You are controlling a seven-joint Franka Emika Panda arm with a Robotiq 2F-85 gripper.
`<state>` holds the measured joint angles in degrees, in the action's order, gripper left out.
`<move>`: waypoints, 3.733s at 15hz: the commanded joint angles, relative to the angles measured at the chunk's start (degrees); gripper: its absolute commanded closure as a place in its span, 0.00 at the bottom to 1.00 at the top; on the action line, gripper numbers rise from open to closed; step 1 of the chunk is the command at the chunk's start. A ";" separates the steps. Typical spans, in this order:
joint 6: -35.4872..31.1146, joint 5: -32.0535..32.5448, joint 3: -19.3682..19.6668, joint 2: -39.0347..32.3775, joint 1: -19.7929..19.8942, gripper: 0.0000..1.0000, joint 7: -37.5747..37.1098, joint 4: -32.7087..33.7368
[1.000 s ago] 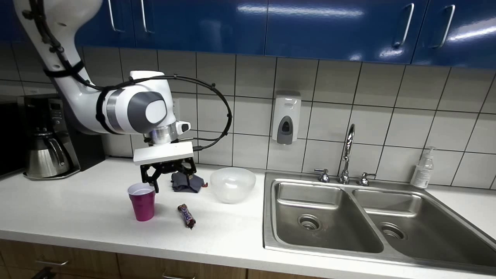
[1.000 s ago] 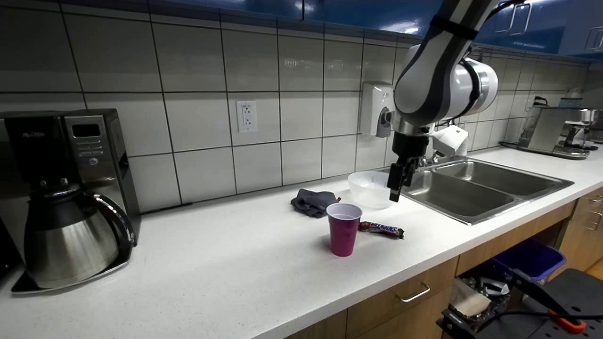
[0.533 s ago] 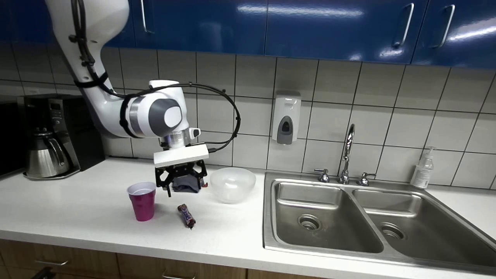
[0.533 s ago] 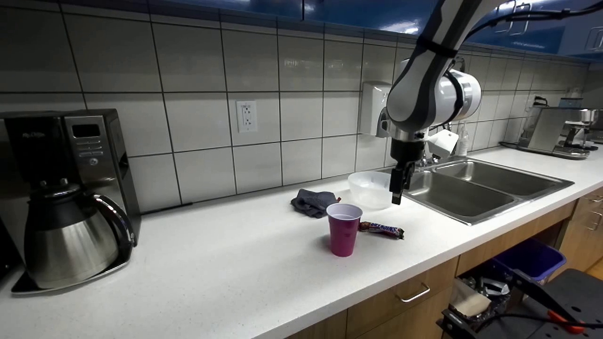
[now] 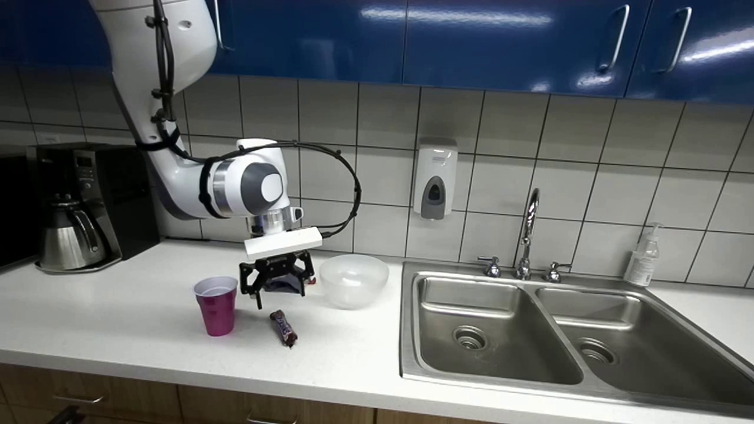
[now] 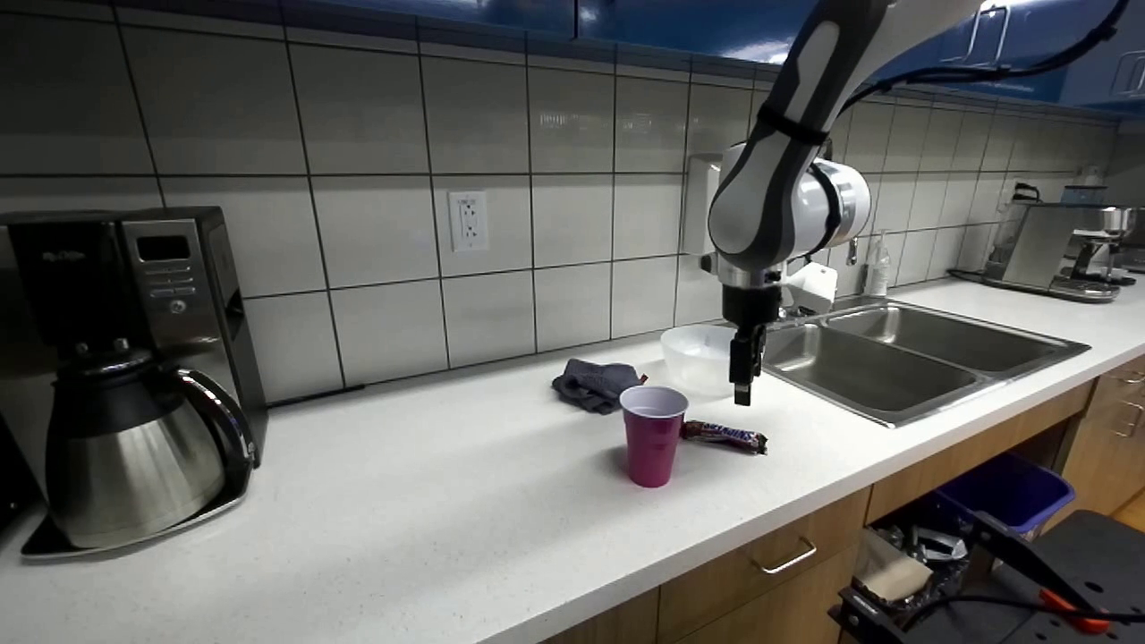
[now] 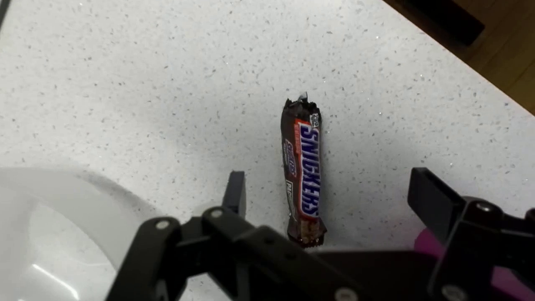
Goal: Place the snickers bar in the bowl
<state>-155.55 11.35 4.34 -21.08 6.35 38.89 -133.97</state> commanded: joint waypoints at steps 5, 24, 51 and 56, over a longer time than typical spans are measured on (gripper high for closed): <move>7.39 2.51 -1.63 -6.01 1.04 0.00 1.48 7.33; 13.12 8.68 -0.67 -17.09 -2.03 0.00 -2.82 17.32; 8.41 7.58 -1.75 -6.51 -0.18 0.94 -1.92 13.73; 6.44 6.75 -1.81 -3.62 0.12 0.94 -2.05 12.84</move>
<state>-147.47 18.19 3.47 -28.19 5.15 37.61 -118.56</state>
